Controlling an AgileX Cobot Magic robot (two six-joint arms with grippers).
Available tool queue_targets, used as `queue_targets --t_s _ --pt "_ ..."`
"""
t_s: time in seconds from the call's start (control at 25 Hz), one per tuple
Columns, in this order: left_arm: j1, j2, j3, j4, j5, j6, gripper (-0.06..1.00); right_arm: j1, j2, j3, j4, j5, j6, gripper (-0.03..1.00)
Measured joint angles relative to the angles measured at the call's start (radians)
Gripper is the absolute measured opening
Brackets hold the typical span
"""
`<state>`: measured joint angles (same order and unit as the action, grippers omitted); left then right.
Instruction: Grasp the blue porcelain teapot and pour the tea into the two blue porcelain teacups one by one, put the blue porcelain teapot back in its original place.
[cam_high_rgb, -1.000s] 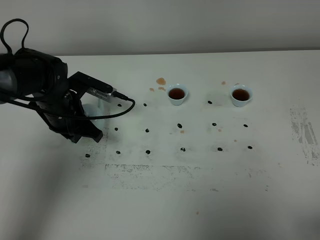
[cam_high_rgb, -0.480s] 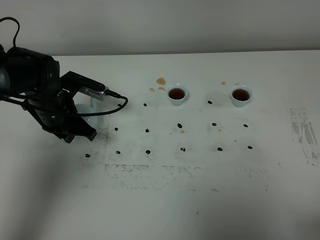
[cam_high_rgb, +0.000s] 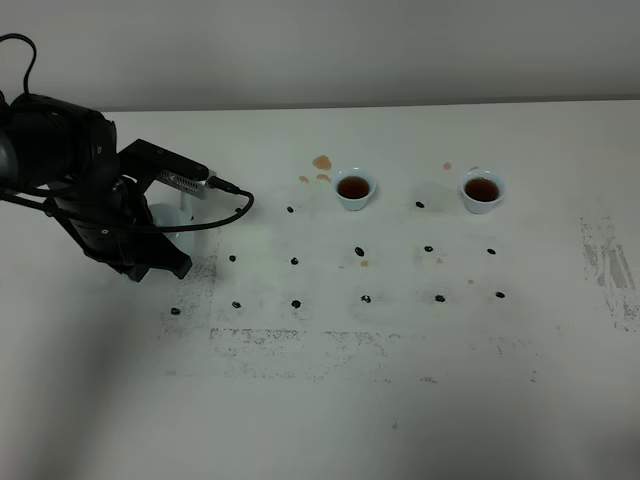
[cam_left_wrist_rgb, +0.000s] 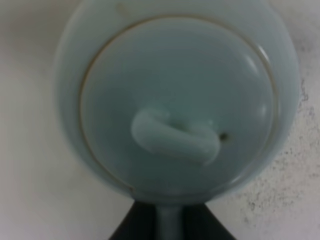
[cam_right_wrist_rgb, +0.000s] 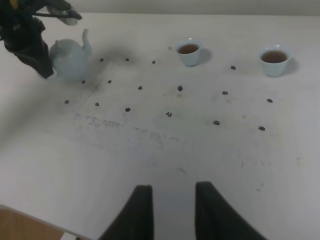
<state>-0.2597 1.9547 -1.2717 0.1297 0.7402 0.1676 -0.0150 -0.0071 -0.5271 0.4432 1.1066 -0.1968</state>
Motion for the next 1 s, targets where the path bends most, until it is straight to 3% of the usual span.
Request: queue_targets --t_s 0.68,1.0 --pt "-0.002 0.016 0.050 -0.019 -0.102 0.066 0.09 0.000 0.000 0.000 0.001 0.000 0.000 0.24" --pt "-0.009 0.020 0.048 -0.022 -0.089 0.069 0.09 0.000 0.000 0.000 0.001 0.000 0.000 0.24"
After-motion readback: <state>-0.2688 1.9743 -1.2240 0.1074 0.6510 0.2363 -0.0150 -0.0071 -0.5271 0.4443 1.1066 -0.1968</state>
